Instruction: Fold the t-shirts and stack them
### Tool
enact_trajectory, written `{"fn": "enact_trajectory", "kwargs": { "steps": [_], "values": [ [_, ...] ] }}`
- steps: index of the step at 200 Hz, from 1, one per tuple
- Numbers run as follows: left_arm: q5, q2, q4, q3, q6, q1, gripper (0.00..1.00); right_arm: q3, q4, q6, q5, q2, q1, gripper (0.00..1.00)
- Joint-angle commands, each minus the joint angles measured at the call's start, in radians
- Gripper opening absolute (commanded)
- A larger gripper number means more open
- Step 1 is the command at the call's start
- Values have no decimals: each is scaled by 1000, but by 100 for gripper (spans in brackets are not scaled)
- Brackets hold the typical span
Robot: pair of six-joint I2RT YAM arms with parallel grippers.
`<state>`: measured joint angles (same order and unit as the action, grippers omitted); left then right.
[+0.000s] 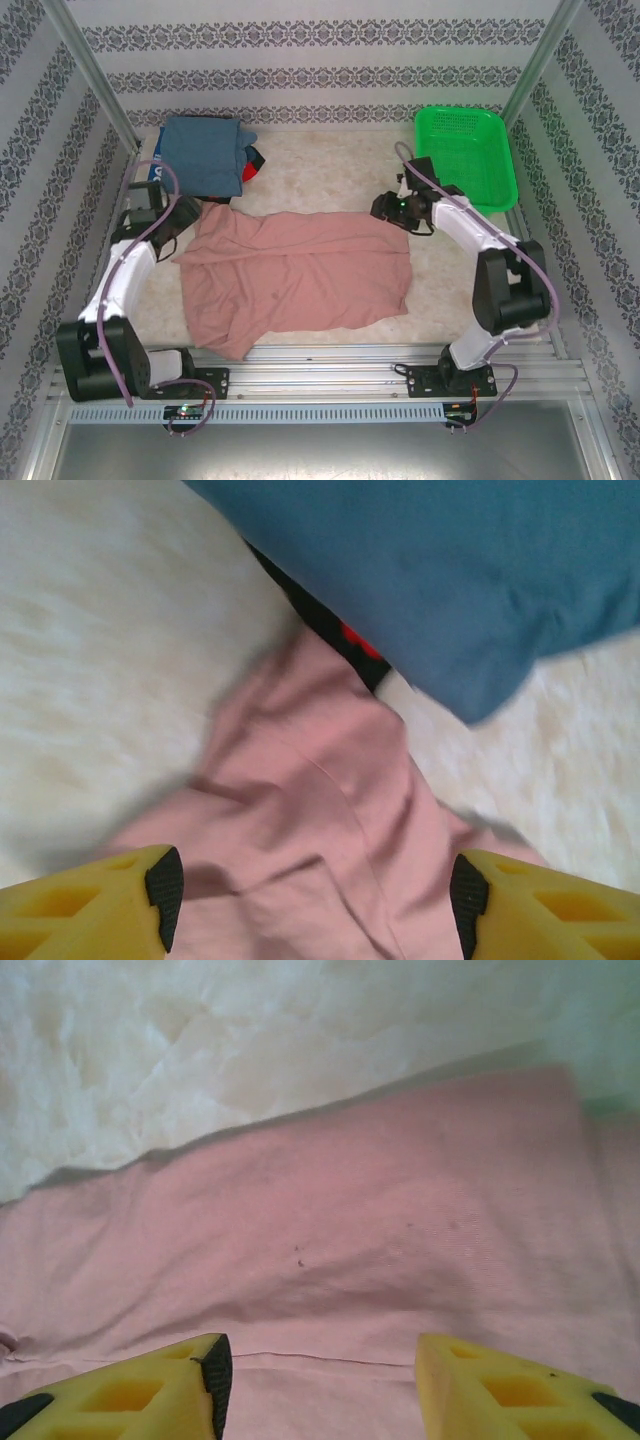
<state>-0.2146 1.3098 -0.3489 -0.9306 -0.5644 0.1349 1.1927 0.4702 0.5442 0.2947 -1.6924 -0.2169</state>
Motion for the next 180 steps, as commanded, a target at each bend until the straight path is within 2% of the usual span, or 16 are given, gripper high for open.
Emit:
{"fn": "enact_trajectory", "kwargs": {
  "steps": [1, 27, 49, 85, 137, 180],
  "values": [
    [-146, 84, -27, -61, 90, -54, 69, 20, 32, 23, 49, -53, -32, 54],
    [-169, 147, -136, -99, 213, -108, 68, -2, 13, 11, 54, -57, -51, 60],
    [-91, 217, -217, -128, 311, -153, 66, -46, -47, -12, 83, -19, -63, 71],
    [-16, 307, -293, -175, 394, -164, 61, -127, -154, -52, 116, 100, -94, 85],
    [26, 428, -312, -238, 483, -166, 58, -202, -193, -70, 108, 238, -122, 88],
    [17, 482, -295, -259, 485, -166, 49, -203, -185, -100, 111, 310, -174, 90]
  ]
}}
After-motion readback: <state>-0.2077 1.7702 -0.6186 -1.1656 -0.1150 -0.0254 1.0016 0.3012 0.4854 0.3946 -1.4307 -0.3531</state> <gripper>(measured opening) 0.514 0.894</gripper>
